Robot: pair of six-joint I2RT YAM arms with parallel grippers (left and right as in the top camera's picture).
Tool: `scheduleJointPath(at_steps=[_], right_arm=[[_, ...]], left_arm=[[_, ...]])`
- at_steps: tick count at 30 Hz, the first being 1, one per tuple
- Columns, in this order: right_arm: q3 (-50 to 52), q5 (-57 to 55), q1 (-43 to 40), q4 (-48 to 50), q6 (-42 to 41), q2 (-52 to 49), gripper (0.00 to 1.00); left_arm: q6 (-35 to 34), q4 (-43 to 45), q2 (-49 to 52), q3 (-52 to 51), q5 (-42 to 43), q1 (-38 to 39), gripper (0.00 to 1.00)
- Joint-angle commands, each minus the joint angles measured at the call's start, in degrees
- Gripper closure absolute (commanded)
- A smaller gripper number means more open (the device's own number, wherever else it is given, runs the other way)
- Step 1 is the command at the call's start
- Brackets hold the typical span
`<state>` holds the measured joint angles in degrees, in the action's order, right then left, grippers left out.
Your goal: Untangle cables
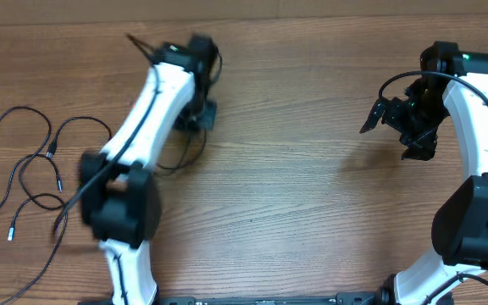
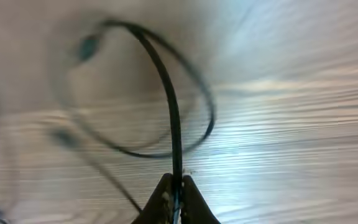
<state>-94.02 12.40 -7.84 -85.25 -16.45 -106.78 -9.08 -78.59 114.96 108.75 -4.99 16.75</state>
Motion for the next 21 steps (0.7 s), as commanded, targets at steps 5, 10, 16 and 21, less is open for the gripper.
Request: scheduleJointPath(at_steps=[5, 10, 16, 21], right_arm=[[-0.1, -0.4, 0.1, 0.3, 0.2, 1.2, 0.00], [-0.1, -0.4, 0.1, 0.2, 0.2, 1.2, 0.00], [-0.1, 2.9, 0.5, 0.4, 2.0, 1.2, 0.00], [-0.1, 13.2, 2.9, 1.2, 10.8, 1.2, 0.00]], left_arm=[[-1.2, 0.0, -18.0, 6.5, 0.2, -0.7, 0.96], [-1.2, 2.6, -25.7, 7.3, 0.2, -1.1, 0.96], [0.5, 5.0, -30.8, 7.3, 8.1, -1.1, 0.95], [4.9, 5.6, -30.8, 7.2, 15.6, -1.1, 0.95]])
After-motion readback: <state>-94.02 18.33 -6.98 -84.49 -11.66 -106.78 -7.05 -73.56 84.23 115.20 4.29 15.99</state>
